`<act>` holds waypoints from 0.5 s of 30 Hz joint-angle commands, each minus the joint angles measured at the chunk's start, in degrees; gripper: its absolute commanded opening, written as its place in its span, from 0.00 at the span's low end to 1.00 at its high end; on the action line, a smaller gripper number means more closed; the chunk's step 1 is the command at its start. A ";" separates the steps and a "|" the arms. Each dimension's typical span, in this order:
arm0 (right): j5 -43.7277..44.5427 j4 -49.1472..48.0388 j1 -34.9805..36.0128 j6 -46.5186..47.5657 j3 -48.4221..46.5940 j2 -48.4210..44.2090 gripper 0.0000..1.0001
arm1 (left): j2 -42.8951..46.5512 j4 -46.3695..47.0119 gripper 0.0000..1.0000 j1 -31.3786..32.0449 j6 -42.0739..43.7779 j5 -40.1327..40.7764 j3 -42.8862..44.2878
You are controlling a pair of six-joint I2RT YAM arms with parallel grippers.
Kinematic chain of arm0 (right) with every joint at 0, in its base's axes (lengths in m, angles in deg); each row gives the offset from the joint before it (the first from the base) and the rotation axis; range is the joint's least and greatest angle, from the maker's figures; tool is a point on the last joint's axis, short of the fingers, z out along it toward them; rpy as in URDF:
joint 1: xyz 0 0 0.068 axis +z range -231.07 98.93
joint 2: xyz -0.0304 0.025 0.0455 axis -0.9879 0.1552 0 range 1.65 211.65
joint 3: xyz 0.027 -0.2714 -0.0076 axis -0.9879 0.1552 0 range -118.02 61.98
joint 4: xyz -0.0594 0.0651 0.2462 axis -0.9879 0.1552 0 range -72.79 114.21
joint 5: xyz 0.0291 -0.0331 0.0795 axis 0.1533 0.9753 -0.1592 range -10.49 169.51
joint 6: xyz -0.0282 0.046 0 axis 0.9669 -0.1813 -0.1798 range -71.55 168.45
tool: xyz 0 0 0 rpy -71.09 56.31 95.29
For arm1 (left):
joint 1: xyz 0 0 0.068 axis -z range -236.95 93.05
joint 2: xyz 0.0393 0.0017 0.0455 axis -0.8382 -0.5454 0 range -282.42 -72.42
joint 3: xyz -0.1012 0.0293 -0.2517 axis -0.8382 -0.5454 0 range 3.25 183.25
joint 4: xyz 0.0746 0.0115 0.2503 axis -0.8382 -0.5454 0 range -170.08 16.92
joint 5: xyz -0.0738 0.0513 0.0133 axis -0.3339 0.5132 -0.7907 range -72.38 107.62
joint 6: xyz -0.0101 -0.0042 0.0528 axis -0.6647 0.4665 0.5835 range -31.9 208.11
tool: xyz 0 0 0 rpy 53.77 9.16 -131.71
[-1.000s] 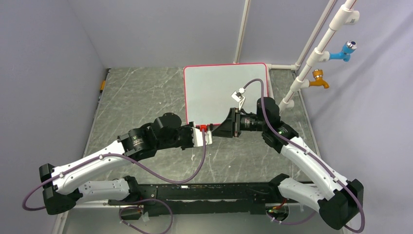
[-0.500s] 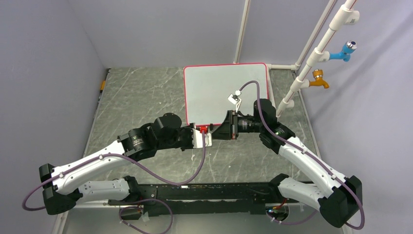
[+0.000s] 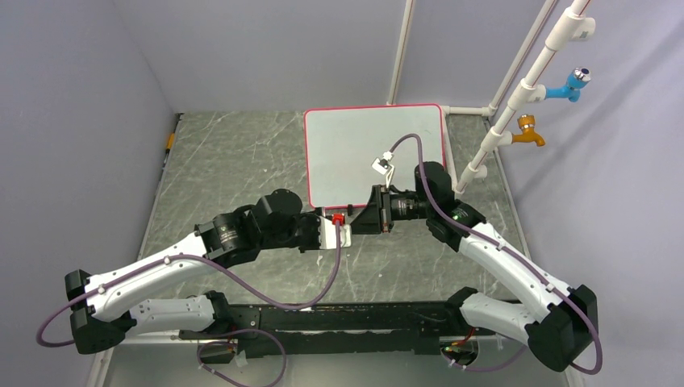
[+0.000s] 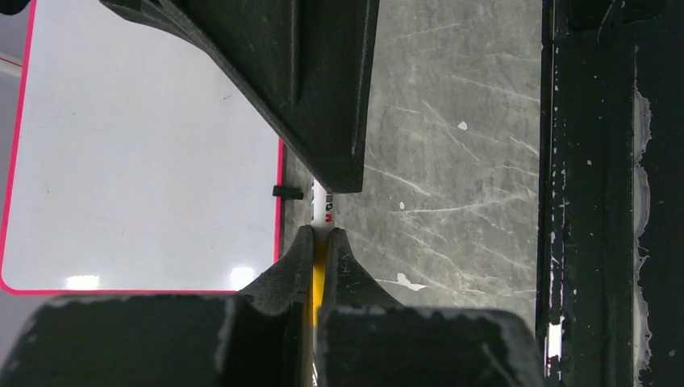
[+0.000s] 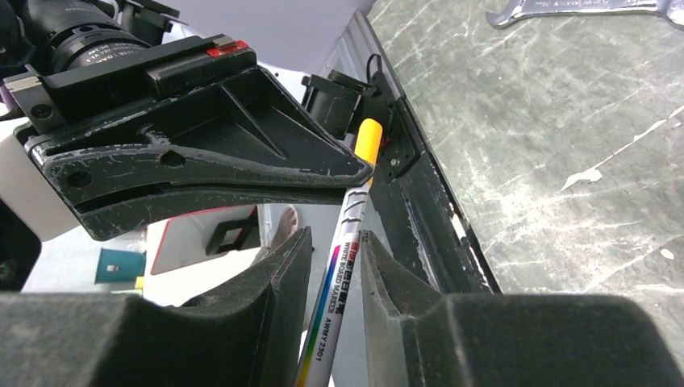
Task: Write a sentence on the whiteboard
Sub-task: Pass from the left arm to the right
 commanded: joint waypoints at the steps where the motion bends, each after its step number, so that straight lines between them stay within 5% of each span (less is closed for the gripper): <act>1: -0.87 1.58 0.32 2.52 -3.60 0.01 0.32 | 0.92 -0.16 0.00 0.86 0.98 0.69 1.50; 15: 3.35 5.62 0.30 3.26 -4.72 0.88 0.29 | -1.45 0.74 0.00 0.96 -1.49 6.10 2.37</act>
